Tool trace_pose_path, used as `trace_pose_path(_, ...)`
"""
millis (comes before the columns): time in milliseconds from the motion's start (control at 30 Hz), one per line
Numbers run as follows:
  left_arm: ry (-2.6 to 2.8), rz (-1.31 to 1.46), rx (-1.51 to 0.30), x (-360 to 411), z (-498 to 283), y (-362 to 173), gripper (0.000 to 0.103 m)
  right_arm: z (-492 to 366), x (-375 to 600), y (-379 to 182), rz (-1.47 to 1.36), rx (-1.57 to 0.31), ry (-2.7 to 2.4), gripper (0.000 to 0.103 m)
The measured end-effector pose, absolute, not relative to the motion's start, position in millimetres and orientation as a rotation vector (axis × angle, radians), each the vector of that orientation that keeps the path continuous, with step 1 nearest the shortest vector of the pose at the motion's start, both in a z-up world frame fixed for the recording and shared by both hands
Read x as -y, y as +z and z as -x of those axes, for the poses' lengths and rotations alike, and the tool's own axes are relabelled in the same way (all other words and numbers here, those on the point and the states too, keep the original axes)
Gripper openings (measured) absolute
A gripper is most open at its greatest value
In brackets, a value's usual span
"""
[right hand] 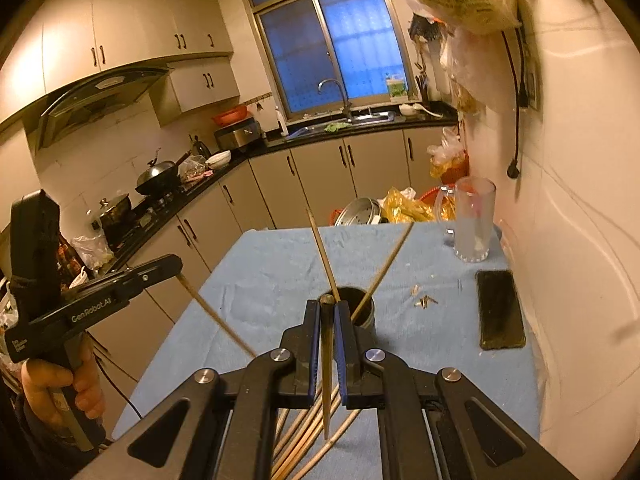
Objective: Organize utensils
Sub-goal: 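Carry both held chopsticks up toward the black cup, then lower both chopsticks into the black cup and open both tools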
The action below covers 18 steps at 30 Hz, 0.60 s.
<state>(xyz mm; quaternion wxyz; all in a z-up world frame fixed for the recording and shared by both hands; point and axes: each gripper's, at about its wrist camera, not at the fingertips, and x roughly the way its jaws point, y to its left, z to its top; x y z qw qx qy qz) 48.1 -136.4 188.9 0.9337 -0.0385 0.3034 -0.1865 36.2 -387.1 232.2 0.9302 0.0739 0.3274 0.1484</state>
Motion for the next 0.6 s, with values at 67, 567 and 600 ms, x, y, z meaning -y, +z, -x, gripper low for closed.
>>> trace_pose_path(67,-0.385,0.08,-0.609,137.6,-50.1,196.1,0.007,-37.0,386.3,238.0,-0.144,-0.66,0.304,0.008)
trace_pose_path(567,-0.421,0.087,-0.543,156.5,-73.5,245.5,0.007,-56.6,386.2,285.2,-0.129,-0.56,0.273,0.008)
trace_pose_path(600,-0.423,0.085,-0.536,158.6,-75.4,249.5,0.007,-58.9,386.0,288.7,-0.124,-0.553,0.27,0.008)
